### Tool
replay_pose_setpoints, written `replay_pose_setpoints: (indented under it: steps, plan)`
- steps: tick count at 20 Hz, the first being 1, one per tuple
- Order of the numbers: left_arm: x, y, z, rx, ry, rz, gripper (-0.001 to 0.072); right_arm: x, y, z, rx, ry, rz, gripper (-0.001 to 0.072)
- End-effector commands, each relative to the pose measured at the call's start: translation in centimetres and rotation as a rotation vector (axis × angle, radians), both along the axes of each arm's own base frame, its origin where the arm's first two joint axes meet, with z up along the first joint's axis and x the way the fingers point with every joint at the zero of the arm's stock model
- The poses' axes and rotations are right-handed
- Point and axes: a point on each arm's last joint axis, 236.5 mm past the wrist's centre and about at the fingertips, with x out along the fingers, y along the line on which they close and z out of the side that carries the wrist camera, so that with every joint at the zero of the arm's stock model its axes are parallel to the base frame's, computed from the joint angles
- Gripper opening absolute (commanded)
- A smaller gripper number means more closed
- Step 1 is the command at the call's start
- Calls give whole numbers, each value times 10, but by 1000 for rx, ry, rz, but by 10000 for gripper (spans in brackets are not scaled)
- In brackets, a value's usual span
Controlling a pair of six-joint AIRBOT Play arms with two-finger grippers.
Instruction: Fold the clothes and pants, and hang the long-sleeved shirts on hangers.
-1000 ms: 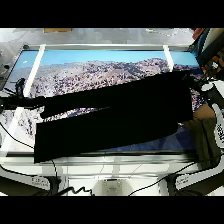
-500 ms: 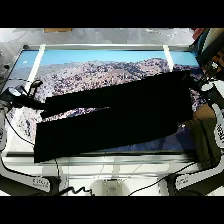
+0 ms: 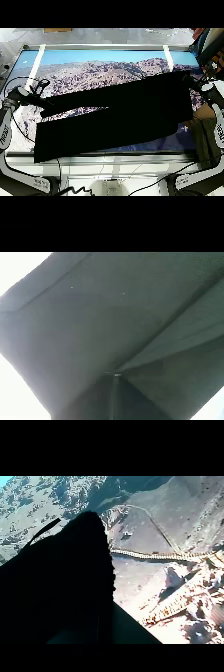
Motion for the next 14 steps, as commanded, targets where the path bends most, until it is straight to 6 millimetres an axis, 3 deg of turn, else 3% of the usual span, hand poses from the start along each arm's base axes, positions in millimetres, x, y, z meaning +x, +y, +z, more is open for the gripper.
replay_pose_setpoints:
  steps: [1,5,7,10,12,13,14]
  plan:
    - [6,-9,6,25,-28,-49,9,0,1,0,1,1,1,21]
    - [3,-22,45,32,-71,-90,8,0,1,-1,2,2,3,21]
    - [-28,-38,58,-10,21,-141,7,0,1,-1,2,2,3,21]
    - [-93,-60,61,-106,263,-231,9,0,1,-1,2,2,3,21]
    - [-104,-64,55,-128,321,-245,19,0,1,-1,3,3,3,21]
    - [-105,-64,52,-131,328,-245,39,0,2,-2,5,7,6,21]
    - [-105,-63,49,-130,335,-244,256,-1,3,-3,8,11,10,21]
